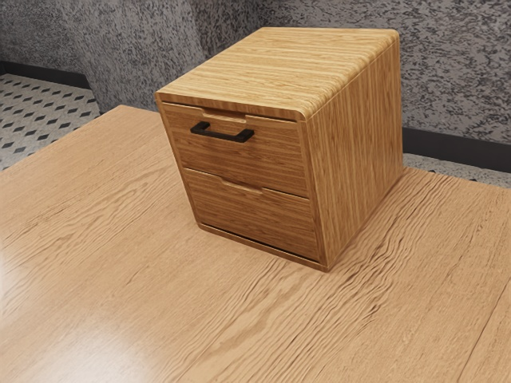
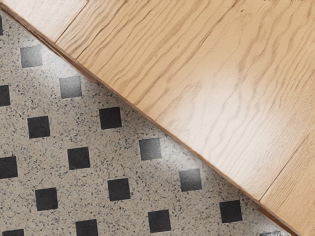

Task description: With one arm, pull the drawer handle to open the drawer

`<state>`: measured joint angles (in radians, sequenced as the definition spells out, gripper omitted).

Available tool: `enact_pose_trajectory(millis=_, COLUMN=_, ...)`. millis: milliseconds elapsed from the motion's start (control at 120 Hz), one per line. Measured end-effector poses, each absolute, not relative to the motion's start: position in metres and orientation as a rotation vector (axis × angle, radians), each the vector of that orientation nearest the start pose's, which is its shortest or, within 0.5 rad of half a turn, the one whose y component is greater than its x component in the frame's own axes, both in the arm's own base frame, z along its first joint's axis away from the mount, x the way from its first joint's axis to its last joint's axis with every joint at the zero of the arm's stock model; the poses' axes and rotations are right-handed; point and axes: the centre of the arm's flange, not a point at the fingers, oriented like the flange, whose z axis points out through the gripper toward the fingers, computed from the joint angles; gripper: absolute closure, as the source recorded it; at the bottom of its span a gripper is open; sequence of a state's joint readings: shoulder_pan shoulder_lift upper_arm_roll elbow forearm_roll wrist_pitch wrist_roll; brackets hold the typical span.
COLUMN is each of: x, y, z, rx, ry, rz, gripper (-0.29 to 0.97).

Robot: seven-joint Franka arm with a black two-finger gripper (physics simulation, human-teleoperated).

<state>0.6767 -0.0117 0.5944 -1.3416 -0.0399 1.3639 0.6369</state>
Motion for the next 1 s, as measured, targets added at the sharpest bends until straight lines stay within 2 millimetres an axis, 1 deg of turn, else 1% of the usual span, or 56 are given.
enact_pose_trajectory(millis=67, x=0.191, y=0.488, z=0.717, rx=-3.024, ry=-0.853, rz=-0.087, gripper=0.02)
enact_pose_trajectory(millis=133, x=0.230, y=0.472, z=0.717, rx=-3.060, ry=-0.723, rz=-0.087, gripper=0.02)
enact_pose_trajectory(millis=208, x=0.276, y=0.446, z=0.716, rx=-3.100, ry=-0.560, rz=-0.086, gripper=0.02)
enact_pose_trajectory(millis=225, x=0.286, y=0.439, z=0.718, rx=-3.104, ry=-0.520, rz=-0.091, gripper=0.02)
enact_pose_trajectory(millis=242, x=0.296, y=0.430, z=0.724, rx=-3.102, ry=-0.475, rz=-0.106, gripper=0.03)
enact_pose_trajectory(millis=258, x=0.304, y=0.419, z=0.735, rx=-3.094, ry=-0.424, rz=-0.133, gripper=0.03)
enact_pose_trajectory(millis=275, x=0.311, y=0.405, z=0.754, rx=-3.074, ry=-0.359, rz=-0.182, gripper=0.03)
enact_pose_trajectory(millis=300, x=0.322, y=0.377, z=0.784, rx=-3.041, ry=-0.239, rz=-0.257, gripper=0.03)
enact_pose_trajectory(millis=333, x=0.345, y=0.337, z=0.809, rx=-3.011, ry=-0.051, rz=-0.324, gripper=0.02)
enact_pose_trajectory(millis=358, x=0.366, y=0.304, z=0.820, rx=-2.994, ry=0.103, rz=-0.355, gripper=0.03)
enact_pose_trajectory(millis=383, x=0.384, y=0.273, z=0.827, rx=-2.977, ry=0.246, rz=-0.375, gripper=0.03)
enact_pose_trajectory(millis=400, x=0.393, y=0.256, z=0.830, rx=-2.965, ry=0.328, rz=-0.384, gripper=0.03)
enact_pose_trajectory(millis=425, x=0.403, y=0.236, z=0.833, rx=-2.946, ry=0.427, rz=-0.390, gripper=0.03)
enact_pose_trajectory(millis=458, x=0.412, y=0.218, z=0.835, rx=-2.922, ry=0.531, rz=-0.390, gripper=0.03)
enact_pose_trajectory(millis=517, x=0.424, y=0.195, z=0.835, rx=-2.880, ry=0.691, rz=-0.380, gripper=0.03)
enact_pose_trajectory(millis=642, x=0.443, y=0.161, z=0.829, rx=-2.794, ry=0.975, rz=-0.351, gripper=0.03)
enact_pose_trajectory(millis=767, x=0.456, y=0.119, z=0.829, rx=-2.685, ry=1.236, rz=-0.347, gripper=0.03)
enact_pose_trajectory(millis=825, x=0.458, y=0.109, z=0.830, rx=-2.642, ry=1.318, rz=-0.343, gripper=0.03)
enact_pose_trajectory(millis=1000, x=0.474, y=0.089, z=0.817, rx=-2.549, ry=1.510, rz=-0.300, gripper=0.03)
